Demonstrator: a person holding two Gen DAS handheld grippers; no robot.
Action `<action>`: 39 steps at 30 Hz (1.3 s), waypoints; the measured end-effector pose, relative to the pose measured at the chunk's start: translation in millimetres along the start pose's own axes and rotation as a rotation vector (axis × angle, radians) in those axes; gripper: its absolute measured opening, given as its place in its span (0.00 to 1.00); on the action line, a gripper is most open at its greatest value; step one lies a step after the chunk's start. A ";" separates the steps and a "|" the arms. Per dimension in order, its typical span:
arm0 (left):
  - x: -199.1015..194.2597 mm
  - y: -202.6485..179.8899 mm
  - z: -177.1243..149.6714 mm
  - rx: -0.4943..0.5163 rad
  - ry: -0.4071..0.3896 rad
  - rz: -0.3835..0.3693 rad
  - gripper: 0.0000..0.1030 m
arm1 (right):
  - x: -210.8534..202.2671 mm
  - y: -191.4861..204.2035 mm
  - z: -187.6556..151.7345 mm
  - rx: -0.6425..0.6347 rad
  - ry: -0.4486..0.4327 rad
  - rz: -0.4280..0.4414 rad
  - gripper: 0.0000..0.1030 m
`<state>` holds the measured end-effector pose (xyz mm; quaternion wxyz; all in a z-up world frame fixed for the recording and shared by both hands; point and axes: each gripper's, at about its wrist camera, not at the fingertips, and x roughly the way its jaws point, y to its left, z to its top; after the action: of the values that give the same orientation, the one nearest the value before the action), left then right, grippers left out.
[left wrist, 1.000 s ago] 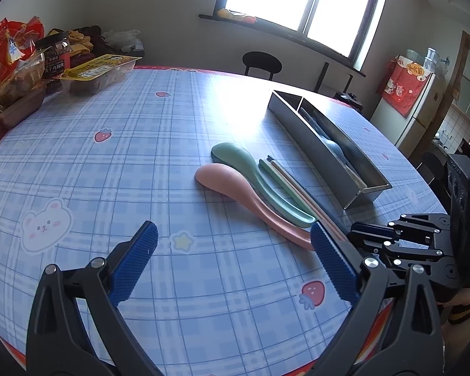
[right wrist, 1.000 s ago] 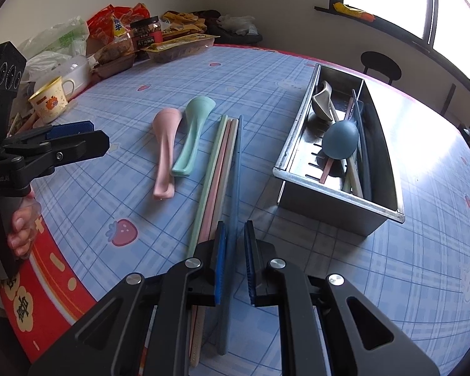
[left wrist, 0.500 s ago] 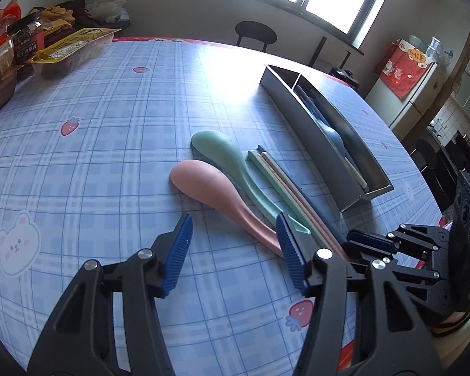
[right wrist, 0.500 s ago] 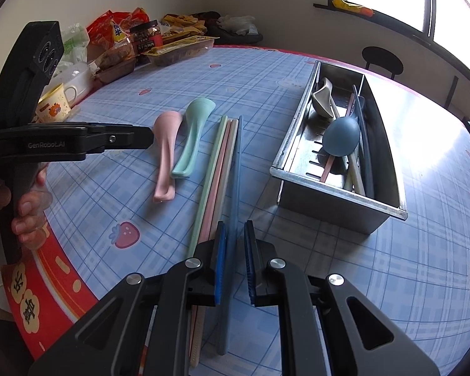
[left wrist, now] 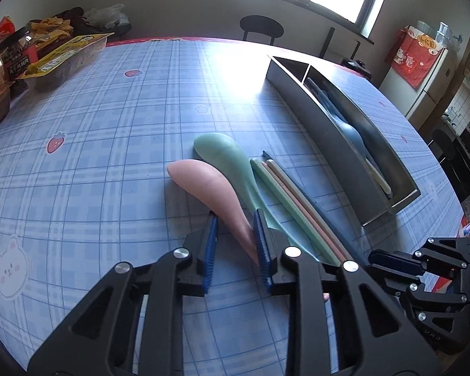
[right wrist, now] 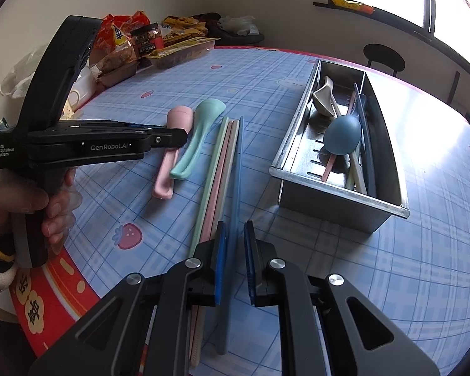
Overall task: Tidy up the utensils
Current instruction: 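Close the left tool on the pink spoon handle and lift it, then carry the pink spoon with the left tool while the right tool carries the chopstick to the tray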
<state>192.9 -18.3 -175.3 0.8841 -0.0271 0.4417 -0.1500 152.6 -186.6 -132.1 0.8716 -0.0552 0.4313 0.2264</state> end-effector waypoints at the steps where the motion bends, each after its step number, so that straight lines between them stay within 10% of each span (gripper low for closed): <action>1: 1.1 -2.3 0.7 0.012 0.001 -0.004 0.21 | 0.0 -0.1 -0.2 0.000 0.000 0.001 0.12; 13: -17.4 -13.2 -18.2 0.186 -0.007 0.018 0.11 | -0.1 -0.6 -1.0 0.007 0.000 0.008 0.12; 39: -41.4 1.1 -35.6 0.147 -0.085 -0.124 0.11 | -5.8 16.6 -3.2 -0.082 -0.036 -0.153 0.06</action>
<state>141.8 -2.3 -165.1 0.8907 0.0042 0.3890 -0.2352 139.8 -174.8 -127.9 0.8909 -0.1195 0.4005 0.1777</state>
